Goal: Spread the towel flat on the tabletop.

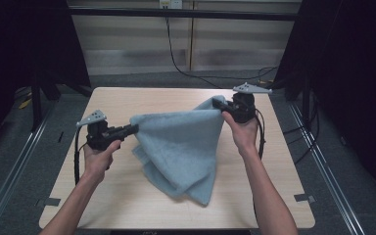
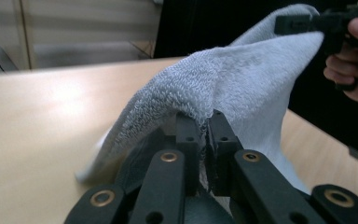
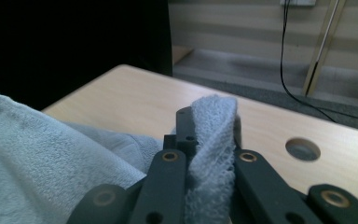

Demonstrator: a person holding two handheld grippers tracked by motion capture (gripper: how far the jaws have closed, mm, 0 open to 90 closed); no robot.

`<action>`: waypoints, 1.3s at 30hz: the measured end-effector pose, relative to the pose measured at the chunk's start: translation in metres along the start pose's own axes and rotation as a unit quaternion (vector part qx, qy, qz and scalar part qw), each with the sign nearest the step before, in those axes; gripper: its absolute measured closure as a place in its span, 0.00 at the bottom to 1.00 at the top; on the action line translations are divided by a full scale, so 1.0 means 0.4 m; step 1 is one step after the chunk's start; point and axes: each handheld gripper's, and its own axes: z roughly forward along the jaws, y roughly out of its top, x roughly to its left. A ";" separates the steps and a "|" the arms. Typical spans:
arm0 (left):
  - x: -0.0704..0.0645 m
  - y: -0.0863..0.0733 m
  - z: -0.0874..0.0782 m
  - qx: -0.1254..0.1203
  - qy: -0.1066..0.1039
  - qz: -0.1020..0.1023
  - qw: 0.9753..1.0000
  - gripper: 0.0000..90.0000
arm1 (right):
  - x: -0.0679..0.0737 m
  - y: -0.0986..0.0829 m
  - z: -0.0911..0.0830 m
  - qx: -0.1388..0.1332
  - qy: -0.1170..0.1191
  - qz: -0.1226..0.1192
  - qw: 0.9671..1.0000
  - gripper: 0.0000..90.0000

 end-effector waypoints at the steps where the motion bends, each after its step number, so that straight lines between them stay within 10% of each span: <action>1: -0.001 0.029 -0.001 -0.007 0.008 0.006 1.000 0.95 | -0.002 0.016 -0.002 -0.006 -0.001 0.001 1.000 0.97; 6: -0.008 0.153 -0.011 -0.043 0.030 0.018 0.998 0.95 | 0.000 0.117 0.002 -0.015 -0.016 -0.017 1.000 0.97; 9: -0.029 0.230 -0.032 -0.076 0.045 0.041 0.995 0.95 | 0.009 0.195 -0.018 -0.073 -0.006 -0.003 0.997 0.97; 13: -0.062 0.246 -0.062 -0.089 0.047 0.076 0.992 0.95 | 0.029 0.223 -0.057 -0.109 -0.001 -0.019 0.994 0.97; 20: -0.086 0.010 -0.055 0.000 0.007 0.071 0.997 0.95 | 0.058 -0.017 -0.091 -0.028 -0.009 -0.043 0.999 0.98; 27: -0.119 -0.228 -0.056 0.117 -0.033 0.057 0.991 0.94 | 0.078 -0.341 -0.134 0.083 -0.009 -0.020 0.996 0.94; 34: -0.145 -0.291 -0.086 0.156 -0.061 0.049 0.985 0.83 | 0.098 -0.429 -0.222 0.124 -0.004 0.008 0.992 0.72; 39: -0.139 -0.266 -0.118 0.117 -0.069 0.040 0.990 0.73 | 0.067 -0.423 -0.303 0.092 -0.016 0.029 0.995 0.62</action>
